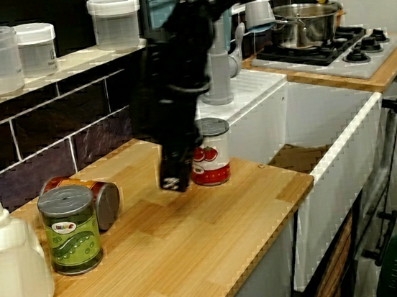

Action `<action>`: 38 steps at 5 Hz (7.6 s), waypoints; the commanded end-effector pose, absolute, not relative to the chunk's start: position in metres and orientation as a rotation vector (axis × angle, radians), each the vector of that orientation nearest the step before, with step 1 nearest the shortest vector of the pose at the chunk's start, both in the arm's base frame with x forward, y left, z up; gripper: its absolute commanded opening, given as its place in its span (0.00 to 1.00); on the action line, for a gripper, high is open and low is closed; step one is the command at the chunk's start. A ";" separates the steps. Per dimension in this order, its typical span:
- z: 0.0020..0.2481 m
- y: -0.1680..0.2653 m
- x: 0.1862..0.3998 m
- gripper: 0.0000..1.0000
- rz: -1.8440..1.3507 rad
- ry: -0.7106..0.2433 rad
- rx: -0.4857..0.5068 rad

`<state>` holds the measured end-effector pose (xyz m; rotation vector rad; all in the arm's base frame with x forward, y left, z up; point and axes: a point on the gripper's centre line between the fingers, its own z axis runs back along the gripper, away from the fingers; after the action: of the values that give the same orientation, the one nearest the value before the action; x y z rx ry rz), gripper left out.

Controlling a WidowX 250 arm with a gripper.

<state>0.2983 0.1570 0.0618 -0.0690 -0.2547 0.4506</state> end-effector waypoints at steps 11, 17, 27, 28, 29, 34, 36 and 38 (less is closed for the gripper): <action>0.086 0.138 0.253 0.00 0.450 -0.126 -0.157; 0.123 0.214 0.310 1.00 0.514 -0.310 -0.078; 0.113 0.237 0.321 1.00 0.437 -0.361 0.082; 0.114 0.239 0.322 1.00 0.444 -0.358 0.088; 0.118 0.242 0.324 1.00 0.452 -0.360 0.092; 0.114 0.252 0.329 1.00 0.475 -0.353 0.111; 0.108 0.255 0.332 1.00 0.493 -0.348 0.114; 0.111 0.254 0.331 1.00 0.494 -0.342 0.101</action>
<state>0.3405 0.2441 0.0848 0.0850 -0.3054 0.4985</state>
